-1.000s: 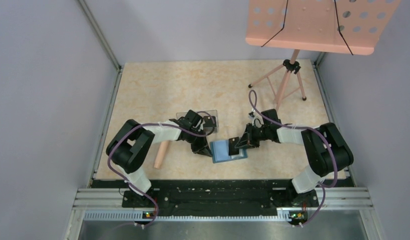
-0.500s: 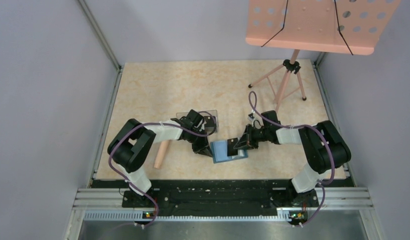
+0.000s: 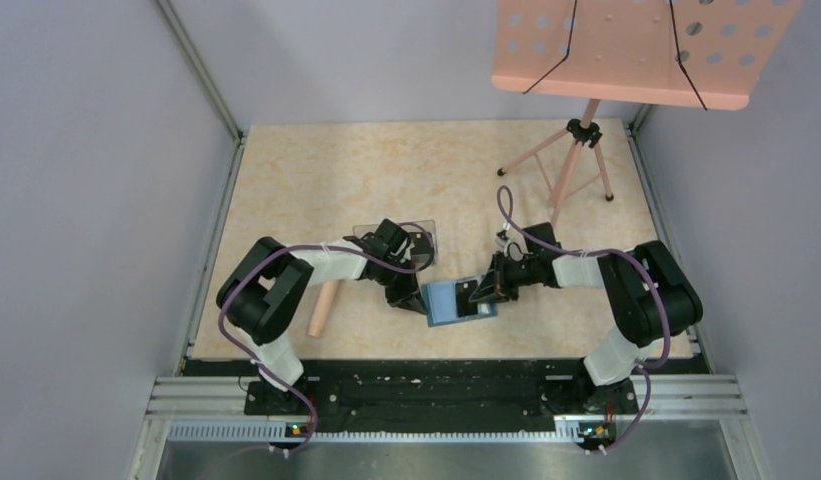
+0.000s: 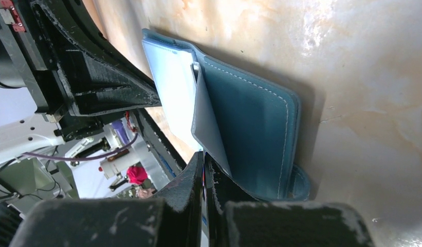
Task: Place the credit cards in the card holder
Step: Insert the credit card into the card slot.
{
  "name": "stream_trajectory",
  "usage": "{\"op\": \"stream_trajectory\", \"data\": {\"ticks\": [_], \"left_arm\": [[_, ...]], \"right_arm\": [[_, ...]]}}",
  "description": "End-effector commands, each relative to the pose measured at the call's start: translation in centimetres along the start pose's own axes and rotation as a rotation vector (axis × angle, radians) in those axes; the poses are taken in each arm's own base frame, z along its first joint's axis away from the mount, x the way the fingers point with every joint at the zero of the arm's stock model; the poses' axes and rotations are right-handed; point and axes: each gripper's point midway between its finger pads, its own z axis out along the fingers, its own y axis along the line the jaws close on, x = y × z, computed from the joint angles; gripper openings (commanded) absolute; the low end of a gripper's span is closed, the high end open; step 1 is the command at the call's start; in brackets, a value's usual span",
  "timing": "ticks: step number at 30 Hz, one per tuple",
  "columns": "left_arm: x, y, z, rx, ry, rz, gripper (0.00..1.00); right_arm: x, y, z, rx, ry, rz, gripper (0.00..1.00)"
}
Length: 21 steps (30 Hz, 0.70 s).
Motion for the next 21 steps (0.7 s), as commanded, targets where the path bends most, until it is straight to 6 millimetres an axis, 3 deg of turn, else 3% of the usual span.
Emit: {"op": "stream_trajectory", "data": {"ticks": [1,5,9,21], "left_arm": [[0.7,0.7,0.8,-0.031,0.039,-0.015,0.0],[0.7,0.8,0.8,-0.034,0.041,-0.013,0.0],[0.8,0.8,0.9,-0.036,0.043,-0.014,0.0],[0.8,0.9,1.1,-0.039,0.048,-0.01,0.0]], "right_arm": [[-1.8,-0.1,-0.5,0.064,-0.045,-0.058,0.0],[-3.4,0.4,-0.4,0.068,-0.065,-0.082,0.0],[-3.5,0.4,0.0,0.042,-0.051,-0.07,0.0],[0.3,-0.4,-0.1,-0.003,0.039,-0.013,0.0]]}}
